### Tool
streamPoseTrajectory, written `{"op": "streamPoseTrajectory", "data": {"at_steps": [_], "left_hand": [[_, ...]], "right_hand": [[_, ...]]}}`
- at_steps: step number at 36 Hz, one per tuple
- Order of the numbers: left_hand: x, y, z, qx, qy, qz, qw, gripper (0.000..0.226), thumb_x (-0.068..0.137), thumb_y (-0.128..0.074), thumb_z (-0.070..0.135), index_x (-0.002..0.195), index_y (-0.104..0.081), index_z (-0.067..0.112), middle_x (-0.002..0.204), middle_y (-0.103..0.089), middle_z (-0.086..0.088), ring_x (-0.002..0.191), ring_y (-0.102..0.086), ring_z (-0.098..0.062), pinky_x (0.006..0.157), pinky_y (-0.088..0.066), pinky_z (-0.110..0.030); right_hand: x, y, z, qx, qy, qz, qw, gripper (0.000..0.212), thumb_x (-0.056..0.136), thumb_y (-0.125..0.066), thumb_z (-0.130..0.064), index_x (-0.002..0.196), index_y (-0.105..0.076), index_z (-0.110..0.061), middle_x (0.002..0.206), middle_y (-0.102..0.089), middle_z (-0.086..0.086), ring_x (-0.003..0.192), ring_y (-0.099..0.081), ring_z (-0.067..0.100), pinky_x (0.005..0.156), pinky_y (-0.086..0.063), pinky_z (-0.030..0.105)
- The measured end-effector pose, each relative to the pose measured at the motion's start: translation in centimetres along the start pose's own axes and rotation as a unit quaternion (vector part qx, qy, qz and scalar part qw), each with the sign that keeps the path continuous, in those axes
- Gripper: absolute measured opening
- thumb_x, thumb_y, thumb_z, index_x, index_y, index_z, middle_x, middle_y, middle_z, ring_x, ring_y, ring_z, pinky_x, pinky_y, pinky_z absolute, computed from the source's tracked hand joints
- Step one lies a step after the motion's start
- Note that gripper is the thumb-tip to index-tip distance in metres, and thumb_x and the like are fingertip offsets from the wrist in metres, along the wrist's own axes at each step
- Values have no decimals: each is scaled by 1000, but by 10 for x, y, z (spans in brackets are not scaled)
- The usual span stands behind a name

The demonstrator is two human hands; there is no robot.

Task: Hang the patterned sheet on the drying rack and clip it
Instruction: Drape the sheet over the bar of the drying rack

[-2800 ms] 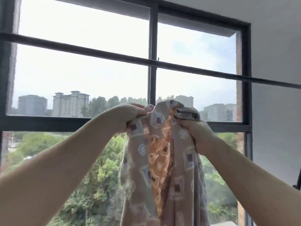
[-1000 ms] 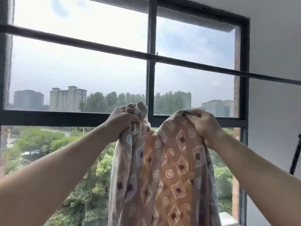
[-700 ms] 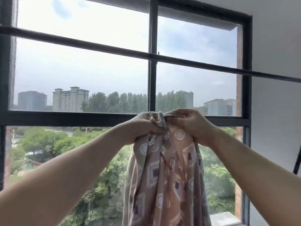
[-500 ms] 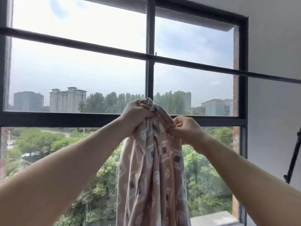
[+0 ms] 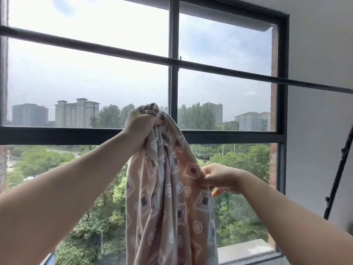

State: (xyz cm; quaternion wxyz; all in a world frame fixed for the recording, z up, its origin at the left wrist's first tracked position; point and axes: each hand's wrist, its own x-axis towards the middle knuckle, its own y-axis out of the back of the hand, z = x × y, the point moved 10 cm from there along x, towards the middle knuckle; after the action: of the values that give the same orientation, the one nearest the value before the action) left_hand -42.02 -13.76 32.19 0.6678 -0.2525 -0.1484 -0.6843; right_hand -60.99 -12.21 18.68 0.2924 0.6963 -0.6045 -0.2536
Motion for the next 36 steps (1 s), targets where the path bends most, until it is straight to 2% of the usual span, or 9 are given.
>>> {"op": "streamPoseTrajectory", "data": {"at_steps": [10,12,16,18,24,28,30,33,36], "left_hand": [[-3,15,3,-25,14,31,999,23,80,-61,-7,76,-60,16,74,-64,-5,65,-64,-18,48,-54,-20],[-3,17,1,-36,10,32,999,25,82,-57,-9,75,-58,15,78,-62,-7,69,-63,-19,53,-57,-20],[-4,22,-3,-46,5,42,998,28,81,-56,-11,76,-59,16,88,-62,-10,82,-62,-23,77,-56,-30],[-5,22,-5,-43,8,32,999,27,81,-57,-10,79,-61,16,84,-63,-7,79,-63,-21,71,-57,-27],[-5,35,-5,-10,7,31,999,21,80,-60,-8,82,-62,13,77,-65,-6,71,-64,-20,56,-57,-19],[-13,23,-9,122,11,-92,988,22,79,-63,-5,74,-56,15,60,-65,3,62,-63,-15,48,-51,-17],[-10,29,-16,189,13,-110,976,23,78,-66,-4,75,-56,17,69,-65,0,70,-61,-18,58,-52,-23],[7,73,13,119,-81,47,988,26,74,-71,-1,77,-57,21,81,-63,0,81,-61,-23,79,-53,-37],[13,84,32,105,-157,69,980,34,75,-70,-1,72,-50,26,79,-60,2,71,-59,-11,74,-52,-32]], "right_hand": [[4,-32,30,-79,-36,-57,995,18,88,-63,-25,101,-64,-14,83,-58,-10,75,-53,3,69,-44,23],[6,-42,35,-108,-34,-74,991,4,87,-63,-24,91,-63,-21,83,-58,-9,73,-52,2,64,-42,21],[12,-65,50,-201,-45,-118,971,31,86,-64,-25,113,-64,-10,90,-61,-2,65,-50,-1,59,-44,19],[17,-69,54,-221,-39,-111,968,29,88,-62,-22,113,-65,-8,78,-60,-4,64,-52,2,62,-45,22],[23,-24,48,-44,-18,73,996,19,92,-47,-7,78,-58,-10,79,-54,6,74,-45,15,63,-35,26],[10,39,13,85,43,215,972,25,94,-44,-8,69,-46,-12,68,-47,5,61,-40,16,57,-31,26],[-8,76,-16,197,106,286,932,26,93,-42,-5,69,-48,-11,63,-47,5,55,-43,16,50,-33,24],[-52,137,-57,396,224,396,797,33,93,-36,-1,65,-47,-15,56,-49,-1,43,-48,12,43,-39,22],[-98,167,-90,260,273,549,746,26,95,-42,-13,71,-50,-19,66,-51,-4,60,-51,14,59,-40,28]]}}
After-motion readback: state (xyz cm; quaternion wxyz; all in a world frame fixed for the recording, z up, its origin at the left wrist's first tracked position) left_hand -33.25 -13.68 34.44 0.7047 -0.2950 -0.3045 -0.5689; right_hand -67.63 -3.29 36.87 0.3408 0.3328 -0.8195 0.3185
